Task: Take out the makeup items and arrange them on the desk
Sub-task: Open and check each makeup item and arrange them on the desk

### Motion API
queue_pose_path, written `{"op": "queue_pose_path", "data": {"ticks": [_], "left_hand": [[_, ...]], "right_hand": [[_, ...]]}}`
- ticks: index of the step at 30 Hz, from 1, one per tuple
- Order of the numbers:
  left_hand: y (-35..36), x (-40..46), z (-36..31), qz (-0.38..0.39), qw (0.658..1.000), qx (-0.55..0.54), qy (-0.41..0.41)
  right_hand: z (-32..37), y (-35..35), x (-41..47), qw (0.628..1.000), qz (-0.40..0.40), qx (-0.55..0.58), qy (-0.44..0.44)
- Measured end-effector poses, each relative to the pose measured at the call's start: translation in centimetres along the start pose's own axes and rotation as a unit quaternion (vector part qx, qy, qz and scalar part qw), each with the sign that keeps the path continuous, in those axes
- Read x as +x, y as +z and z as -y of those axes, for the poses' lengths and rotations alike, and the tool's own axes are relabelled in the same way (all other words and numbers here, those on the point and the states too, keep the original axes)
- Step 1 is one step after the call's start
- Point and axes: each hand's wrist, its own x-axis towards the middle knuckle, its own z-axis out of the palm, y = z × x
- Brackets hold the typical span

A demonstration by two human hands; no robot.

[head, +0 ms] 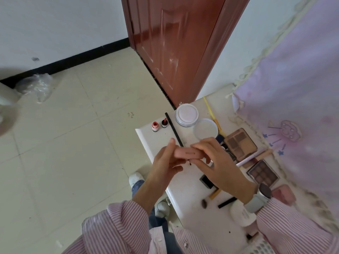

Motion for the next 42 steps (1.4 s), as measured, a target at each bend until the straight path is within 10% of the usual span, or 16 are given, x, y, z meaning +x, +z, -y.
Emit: {"op": "queue_pose_path", "data": {"ticks": [29,37,42], "left_hand": [[1.4,1.7,0.0,0.137,0.973,-0.153,-0.101],[2.8,3.3,-0.2,0.076,0.961,-0.206,-0.169],[4.3,3.7,-0.5,-0.055,0.987,-0.133,-0.075]], "right_hand": [[-0.7,-2.6,1.1,0.992,0.028,-0.056,0.106],[0.7,-4.2,1.3,0.981,-0.05,-0.188,0.024],[-0.2,-4.7,1.3,0.976,-0.058,-0.189,0.095]]}}
